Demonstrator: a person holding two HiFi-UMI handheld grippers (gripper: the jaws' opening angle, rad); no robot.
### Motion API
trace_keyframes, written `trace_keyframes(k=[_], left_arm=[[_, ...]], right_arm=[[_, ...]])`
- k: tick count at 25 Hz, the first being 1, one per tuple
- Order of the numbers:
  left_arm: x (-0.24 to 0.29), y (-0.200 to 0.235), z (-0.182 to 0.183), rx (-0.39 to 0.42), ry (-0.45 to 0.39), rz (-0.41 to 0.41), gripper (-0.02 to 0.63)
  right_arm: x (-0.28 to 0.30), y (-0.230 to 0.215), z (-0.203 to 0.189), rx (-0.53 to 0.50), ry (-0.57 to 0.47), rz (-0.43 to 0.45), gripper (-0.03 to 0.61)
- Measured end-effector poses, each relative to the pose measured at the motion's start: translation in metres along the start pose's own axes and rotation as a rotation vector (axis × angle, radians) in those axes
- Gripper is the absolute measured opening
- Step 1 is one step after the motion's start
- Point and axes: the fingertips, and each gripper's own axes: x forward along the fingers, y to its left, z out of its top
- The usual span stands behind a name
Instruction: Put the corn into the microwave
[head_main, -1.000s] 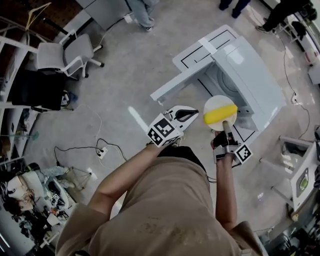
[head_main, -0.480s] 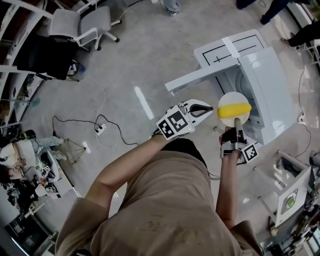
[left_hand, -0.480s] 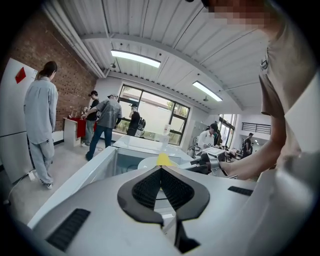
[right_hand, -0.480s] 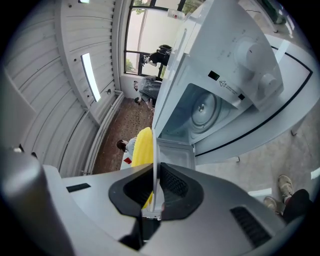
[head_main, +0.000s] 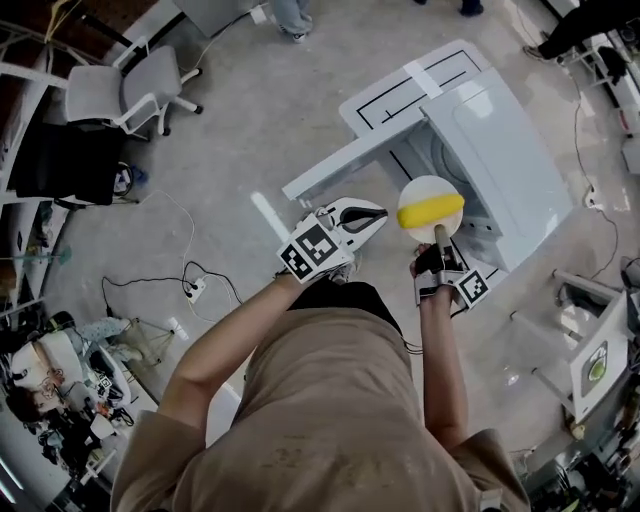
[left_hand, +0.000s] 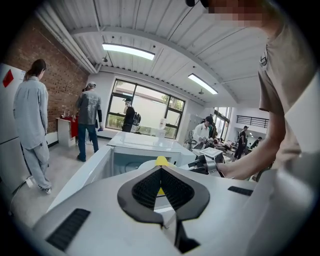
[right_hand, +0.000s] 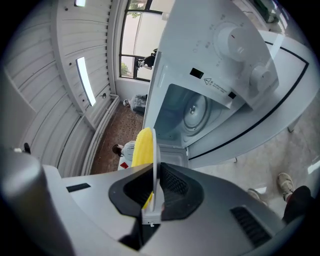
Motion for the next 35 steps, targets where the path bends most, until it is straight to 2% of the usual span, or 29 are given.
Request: trace_keyframes(k=[4, 10, 15, 35], left_arm=[[0.016, -0.001, -0.001, -0.024, 0.025, -0.042, 0.006], [0.03, 0.004, 0.006, -0.01, 0.046, -0.117, 0.006], [0.038, 0.016, 0.013, 0.005, 0.064, -0.167, 0.006], [0.091, 0.032, -0.003, 0.034, 0.16, -0.239, 0.006]], right_arm=[[0.012, -0.01, -0.001, 0.012, -0.021, -0.001, 0.026], [0.026, -0.03, -0.002, 0.07, -0.119, 0.005, 0.026], [0.04, -0.046, 0.004, 0.071, -0.182, 0.005, 0.026], [0.076, -0.119, 0.061, 0.14, -0.404, -0.021, 0.026]])
